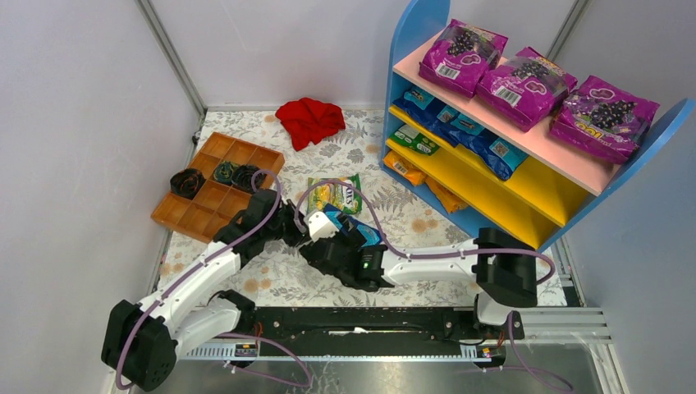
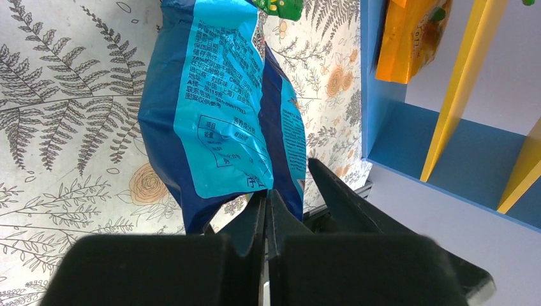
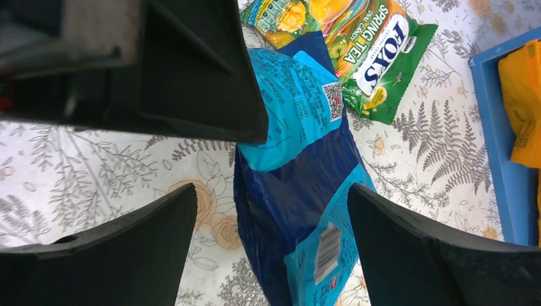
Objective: Place and organize the candy bags onto the shelf
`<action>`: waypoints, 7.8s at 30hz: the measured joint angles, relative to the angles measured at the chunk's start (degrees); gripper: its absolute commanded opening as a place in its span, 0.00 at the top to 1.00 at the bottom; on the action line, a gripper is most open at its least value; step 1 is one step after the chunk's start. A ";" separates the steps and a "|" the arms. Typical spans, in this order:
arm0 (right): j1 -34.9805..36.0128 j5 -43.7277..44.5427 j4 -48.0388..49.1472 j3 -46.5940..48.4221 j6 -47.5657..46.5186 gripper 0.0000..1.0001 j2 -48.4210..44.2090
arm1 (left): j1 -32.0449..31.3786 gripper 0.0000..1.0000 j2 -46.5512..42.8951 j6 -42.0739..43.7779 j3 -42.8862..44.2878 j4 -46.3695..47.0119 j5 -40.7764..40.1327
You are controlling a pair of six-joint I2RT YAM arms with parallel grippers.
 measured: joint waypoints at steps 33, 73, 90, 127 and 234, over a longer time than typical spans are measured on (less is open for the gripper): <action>-7.69 -9.11 7.80 -5.95 -8.85 1.00 -3.06 | 0.15 0.37 -4.46 11.74 7.65 -6.49 -7.41; -10.93 10.19 -49.03 27.56 -47.47 1.00 -50.47 | 0.09 0.23 -9.90 33.51 15.23 0.07 -36.68; -10.93 20.96 -41.44 12.17 -56.68 1.00 -57.40 | 0.09 0.23 -9.79 33.46 15.13 0.46 -36.33; -37.16 15.85 -19.02 1.38 -66.49 1.00 -47.17 | 0.07 0.23 -9.84 32.85 14.47 1.73 -34.69; -74.73 -4.68 -37.94 -0.55 -42.34 1.00 -59.52 | -12.72 0.15 -15.58 34.16 14.47 0.81 -41.79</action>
